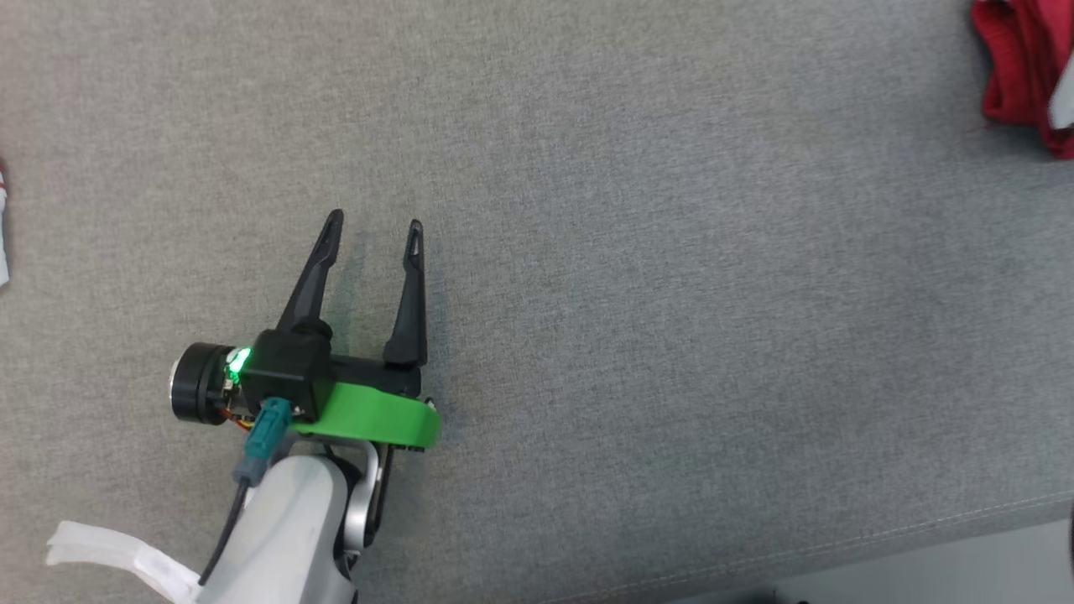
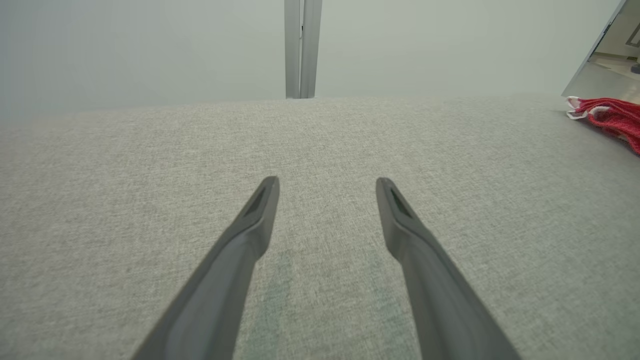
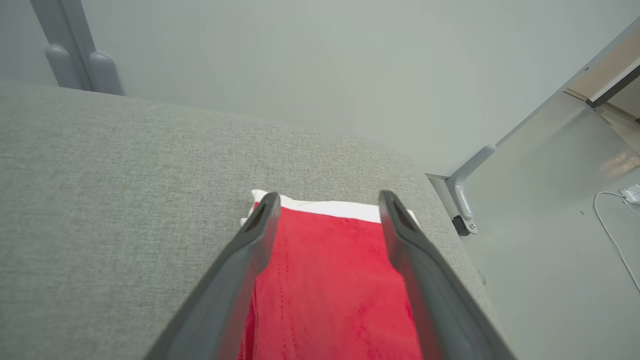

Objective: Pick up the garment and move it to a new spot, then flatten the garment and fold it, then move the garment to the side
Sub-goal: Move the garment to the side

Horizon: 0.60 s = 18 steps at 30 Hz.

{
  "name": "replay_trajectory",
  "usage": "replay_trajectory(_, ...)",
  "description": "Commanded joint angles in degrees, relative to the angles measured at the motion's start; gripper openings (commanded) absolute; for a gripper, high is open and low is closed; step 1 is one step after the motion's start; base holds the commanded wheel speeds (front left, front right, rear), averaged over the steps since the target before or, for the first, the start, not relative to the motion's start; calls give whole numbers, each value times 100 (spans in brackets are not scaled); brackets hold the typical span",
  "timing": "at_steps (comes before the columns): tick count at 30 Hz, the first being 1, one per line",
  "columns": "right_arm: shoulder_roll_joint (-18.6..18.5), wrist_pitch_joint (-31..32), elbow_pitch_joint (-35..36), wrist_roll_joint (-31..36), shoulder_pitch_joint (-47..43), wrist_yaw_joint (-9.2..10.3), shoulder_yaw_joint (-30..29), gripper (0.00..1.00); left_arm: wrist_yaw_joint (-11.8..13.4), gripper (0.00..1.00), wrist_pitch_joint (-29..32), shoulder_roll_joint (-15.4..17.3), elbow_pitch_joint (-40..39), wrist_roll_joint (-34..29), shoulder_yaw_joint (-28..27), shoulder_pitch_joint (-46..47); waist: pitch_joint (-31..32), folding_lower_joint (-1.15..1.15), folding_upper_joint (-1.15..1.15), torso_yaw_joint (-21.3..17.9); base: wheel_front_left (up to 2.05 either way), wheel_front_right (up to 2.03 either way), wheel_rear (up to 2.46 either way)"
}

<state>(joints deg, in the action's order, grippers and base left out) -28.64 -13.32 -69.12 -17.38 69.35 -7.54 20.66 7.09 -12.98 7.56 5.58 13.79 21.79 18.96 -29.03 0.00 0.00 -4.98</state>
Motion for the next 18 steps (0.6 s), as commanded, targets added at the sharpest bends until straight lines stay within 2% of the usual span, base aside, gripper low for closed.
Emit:
replay_trajectory(1, 145, -74, 65, -5, -195, 11, -37, 100, 15, 100, -54, 28, 103, 54, -89, 148, 357, 0, 0, -81, 0, 0, 0)
replay_trajectory(8, 765, -179, 551, -14, -743, 11, -165, 100, 101, 100, -184, 14, 751, 264, -489, 266, 1066, 0, 0, -74, 0, 0, 0)
replay_trajectory(15, 1116, -188, 1437, -183, -1636, 11, -216, 100, 133, 100, -222, -99, 1233, 457, -845, -66, 1737, 0, 0, 107, 0, 0, 0)
replay_trajectory(18, 1222, -187, 1858, -244, -2152, 11, -286, 100, 60, 100, -221, -178, 1290, 466, -927, -276, 1972, 0, 0, 231, 0, 0, 0)
